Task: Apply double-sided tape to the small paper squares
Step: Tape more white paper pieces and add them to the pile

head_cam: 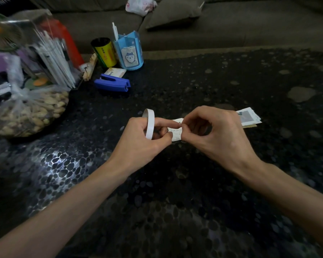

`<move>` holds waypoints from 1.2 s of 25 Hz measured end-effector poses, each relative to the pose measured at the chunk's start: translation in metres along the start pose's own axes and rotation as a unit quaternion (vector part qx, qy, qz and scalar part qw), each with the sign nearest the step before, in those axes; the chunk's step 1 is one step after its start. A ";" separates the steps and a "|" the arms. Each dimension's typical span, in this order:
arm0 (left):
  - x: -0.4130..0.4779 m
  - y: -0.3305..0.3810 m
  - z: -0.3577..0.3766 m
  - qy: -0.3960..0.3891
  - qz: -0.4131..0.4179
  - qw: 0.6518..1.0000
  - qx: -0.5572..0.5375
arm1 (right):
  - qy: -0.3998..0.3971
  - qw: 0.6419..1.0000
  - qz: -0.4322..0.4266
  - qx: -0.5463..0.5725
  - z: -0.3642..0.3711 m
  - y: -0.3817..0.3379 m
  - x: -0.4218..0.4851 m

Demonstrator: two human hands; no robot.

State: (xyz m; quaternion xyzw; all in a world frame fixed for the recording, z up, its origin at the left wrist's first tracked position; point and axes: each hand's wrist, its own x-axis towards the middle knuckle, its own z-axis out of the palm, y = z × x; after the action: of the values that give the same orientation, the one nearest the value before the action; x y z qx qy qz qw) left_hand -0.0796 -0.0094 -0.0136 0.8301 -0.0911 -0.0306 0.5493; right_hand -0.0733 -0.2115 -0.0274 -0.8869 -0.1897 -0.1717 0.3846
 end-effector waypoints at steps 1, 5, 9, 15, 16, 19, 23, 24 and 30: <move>0.000 0.001 0.000 0.001 0.000 1.000 -0.003 | -0.001 1.000 0.004 0.006 0.000 0.000 0.000; -0.001 0.001 -0.002 0.038 -0.002 0.999 -0.031 | 0.006 1.000 0.010 0.027 0.000 -0.004 0.000; -0.001 0.001 -0.004 0.062 -0.021 0.997 -0.042 | 0.023 0.999 0.021 0.039 0.001 -0.007 0.001; -0.002 0.005 -0.005 0.050 -0.022 0.997 -0.047 | 0.001 0.999 0.006 0.044 0.000 -0.008 0.000; -0.002 0.004 -0.005 0.048 -0.023 0.997 -0.050 | 0.001 0.999 0.003 0.046 0.000 -0.009 0.000; -0.001 0.003 -0.004 0.042 -0.024 0.998 -0.050 | -0.003 0.999 -0.008 0.053 0.000 -0.009 0.000; 0.002 -0.002 -0.004 0.034 -0.003 0.999 -0.021 | 0.000 0.999 -0.014 0.034 0.000 -0.009 -0.001; 0.003 -0.003 -0.004 0.034 0.005 0.999 -0.015 | 0.000 1.000 -0.012 0.027 0.000 -0.009 -0.001; 0.001 -0.003 -0.002 0.032 0.047 0.998 0.002 | 0.001 0.998 0.037 0.060 0.001 -0.007 0.000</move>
State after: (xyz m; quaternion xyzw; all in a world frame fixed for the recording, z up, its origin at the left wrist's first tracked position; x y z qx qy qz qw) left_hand -0.0779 -0.0068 -0.0151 0.8267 -0.1122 0.0220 0.5509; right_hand -0.0770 -0.2064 -0.0235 -0.8686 -0.1664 -0.1466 0.4430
